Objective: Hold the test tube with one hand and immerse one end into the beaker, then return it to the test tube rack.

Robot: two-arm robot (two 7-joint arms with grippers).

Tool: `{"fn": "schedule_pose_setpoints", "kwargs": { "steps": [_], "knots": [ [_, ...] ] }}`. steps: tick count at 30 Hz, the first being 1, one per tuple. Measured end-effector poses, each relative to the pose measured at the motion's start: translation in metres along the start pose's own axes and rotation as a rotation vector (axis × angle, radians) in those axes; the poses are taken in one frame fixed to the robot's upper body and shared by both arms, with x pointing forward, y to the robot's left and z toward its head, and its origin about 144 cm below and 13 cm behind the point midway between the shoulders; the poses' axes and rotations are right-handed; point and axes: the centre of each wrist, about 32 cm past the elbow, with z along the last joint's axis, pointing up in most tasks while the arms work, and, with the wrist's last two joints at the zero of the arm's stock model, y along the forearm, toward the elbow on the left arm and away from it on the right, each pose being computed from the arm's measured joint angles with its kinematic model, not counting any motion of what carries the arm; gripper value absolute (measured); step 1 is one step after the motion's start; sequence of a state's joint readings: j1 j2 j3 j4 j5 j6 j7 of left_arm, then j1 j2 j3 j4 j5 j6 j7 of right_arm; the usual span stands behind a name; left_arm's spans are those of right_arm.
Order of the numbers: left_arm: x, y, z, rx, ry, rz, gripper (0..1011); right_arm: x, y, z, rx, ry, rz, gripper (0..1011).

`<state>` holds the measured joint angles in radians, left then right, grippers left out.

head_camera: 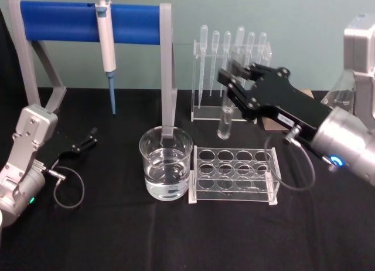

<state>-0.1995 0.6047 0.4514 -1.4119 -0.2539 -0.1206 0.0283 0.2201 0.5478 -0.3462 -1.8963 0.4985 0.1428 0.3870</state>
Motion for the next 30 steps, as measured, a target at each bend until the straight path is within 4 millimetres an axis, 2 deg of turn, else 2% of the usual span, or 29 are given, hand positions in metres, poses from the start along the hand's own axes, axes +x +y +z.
{"fn": "schedule_pose_setpoints", "kwargs": {
  "steps": [5, 14, 30],
  "knots": [
    [0.000, 0.000, 0.000, 0.000, 0.000, 0.000, 1000, -0.003, -0.010, -0.015, -0.032, 0.000, -0.034, 224],
    [0.000, 0.000, 0.000, 0.000, 0.000, 0.000, 1000, -0.008, -0.013, -0.039, -0.048, 0.020, -0.055, 224],
    [0.000, 0.000, 0.000, 0.000, 0.000, 0.000, 1000, -0.013, -0.013, -0.053, -0.069, 0.046, -0.054, 224]
  ]
}}
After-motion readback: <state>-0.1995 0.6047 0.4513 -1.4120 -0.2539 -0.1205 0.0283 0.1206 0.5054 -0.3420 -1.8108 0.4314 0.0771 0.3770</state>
